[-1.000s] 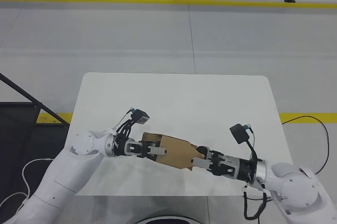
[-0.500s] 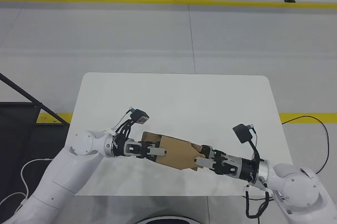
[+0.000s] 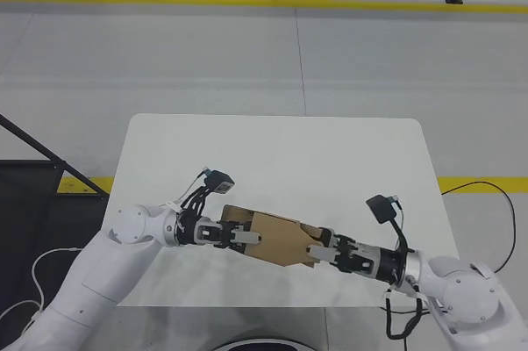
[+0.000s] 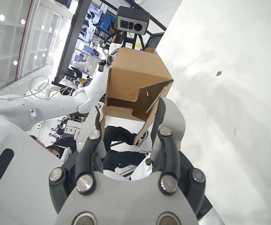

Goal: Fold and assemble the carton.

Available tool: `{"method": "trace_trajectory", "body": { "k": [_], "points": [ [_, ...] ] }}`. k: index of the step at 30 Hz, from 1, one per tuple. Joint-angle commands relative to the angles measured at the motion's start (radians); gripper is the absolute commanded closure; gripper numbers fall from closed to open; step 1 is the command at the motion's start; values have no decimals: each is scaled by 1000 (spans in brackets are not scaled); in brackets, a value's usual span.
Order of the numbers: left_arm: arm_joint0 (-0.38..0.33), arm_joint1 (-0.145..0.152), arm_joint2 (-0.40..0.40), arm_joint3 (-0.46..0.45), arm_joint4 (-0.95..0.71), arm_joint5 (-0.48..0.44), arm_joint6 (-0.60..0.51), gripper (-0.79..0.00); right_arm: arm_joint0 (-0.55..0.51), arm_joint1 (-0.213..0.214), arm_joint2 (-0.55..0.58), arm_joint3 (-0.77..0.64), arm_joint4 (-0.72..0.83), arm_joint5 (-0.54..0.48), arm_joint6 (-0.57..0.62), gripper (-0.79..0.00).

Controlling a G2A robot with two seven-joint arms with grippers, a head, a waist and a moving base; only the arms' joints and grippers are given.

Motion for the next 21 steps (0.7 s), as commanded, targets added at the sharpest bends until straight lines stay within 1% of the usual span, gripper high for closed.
{"method": "trace_trajectory", "body": {
  "k": [1,6,21],
  "points": [
    [-1,1,2,-1,2,-1,1,0,1,-1,-3,2,5,-2,3,-462],
    [-1,3,4,-7,0,-6,6,0,8,-2,-12,8,17,-12,11,-388],
    [3,11,10,-29,-13,-15,15,0,28,-8,-34,38,29,-18,14,-409]
  ]
}}
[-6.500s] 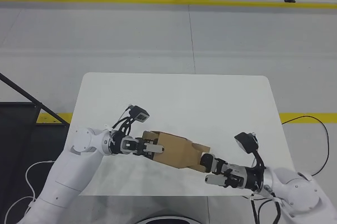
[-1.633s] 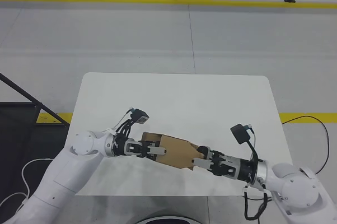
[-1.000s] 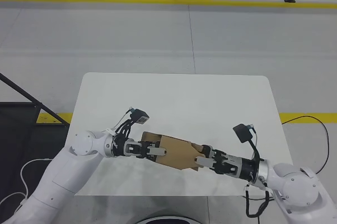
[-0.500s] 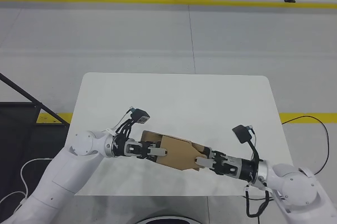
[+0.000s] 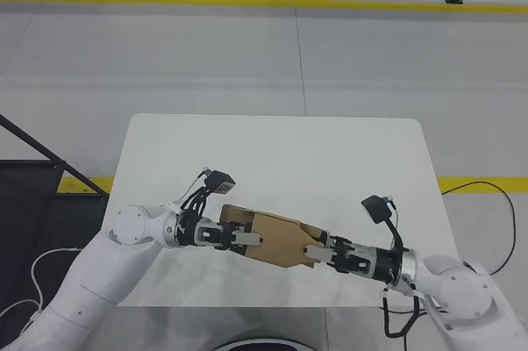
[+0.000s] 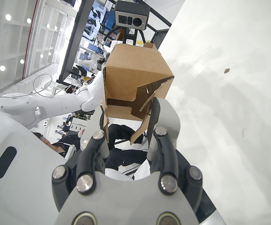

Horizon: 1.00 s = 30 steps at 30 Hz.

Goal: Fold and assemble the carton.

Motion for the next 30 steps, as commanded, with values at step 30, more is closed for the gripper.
{"method": "trace_trajectory", "body": {
  "k": [30],
  "points": [
    [-6,12,15,-3,-9,-13,13,0,33,-10,-34,34,56,-47,29,-336]
  ]
}}
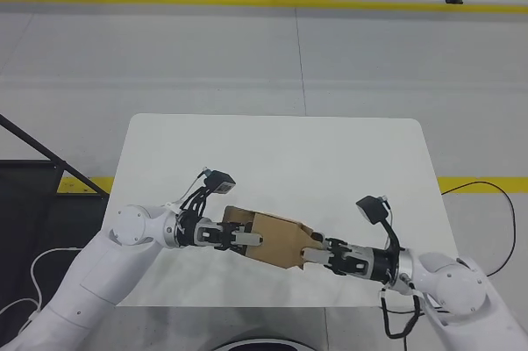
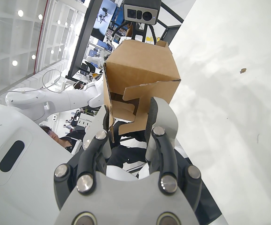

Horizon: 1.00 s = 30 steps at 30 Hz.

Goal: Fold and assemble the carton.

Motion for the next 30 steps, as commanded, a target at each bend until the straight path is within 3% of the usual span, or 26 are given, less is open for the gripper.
{"method": "trace_trajectory", "body": {
  "k": [1,7,30],
  "points": [
    [0,1,0,0,2,-1,1,0,3,-1,-2,4,3,-2,-3,-323],
    [-1,3,1,-7,0,-4,4,0,11,-3,-10,14,12,-7,2,-296],
    [-5,9,10,-22,-9,-25,25,0,20,-8,-20,43,2,-2,-2,-317]
  ]
}}
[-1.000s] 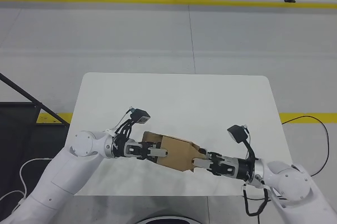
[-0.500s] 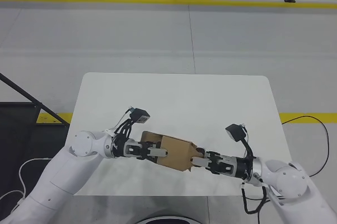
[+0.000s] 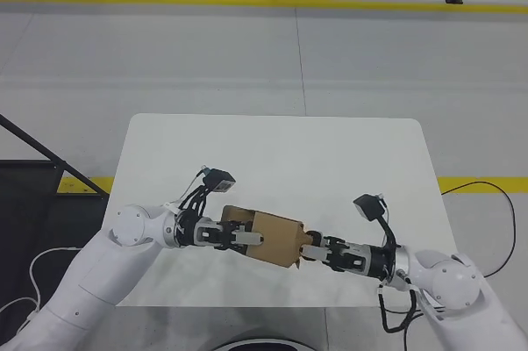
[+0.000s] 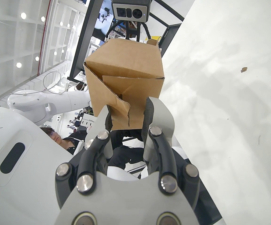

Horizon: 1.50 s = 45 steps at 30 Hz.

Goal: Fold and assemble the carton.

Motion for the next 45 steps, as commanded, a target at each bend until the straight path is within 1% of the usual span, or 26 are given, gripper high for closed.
{"method": "trace_trajectory", "body": {
  "k": [1,12,23,36,45],
  "points": [
    [-1,0,2,0,1,0,0,0,-3,0,-1,-3,-6,0,-5,-317],
    [-7,2,13,4,-2,2,-2,0,9,-5,-25,-24,-48,23,-14,-326],
    [-14,2,27,9,0,5,-5,0,2,-8,-33,-60,-98,29,-51,-326],
    [-18,4,37,12,0,3,-3,0,15,-13,-58,-64,-135,45,-65,-332],
    [-20,6,42,11,0,-1,1,0,23,-20,-71,-66,-151,35,-107,-299]
  ]
}}
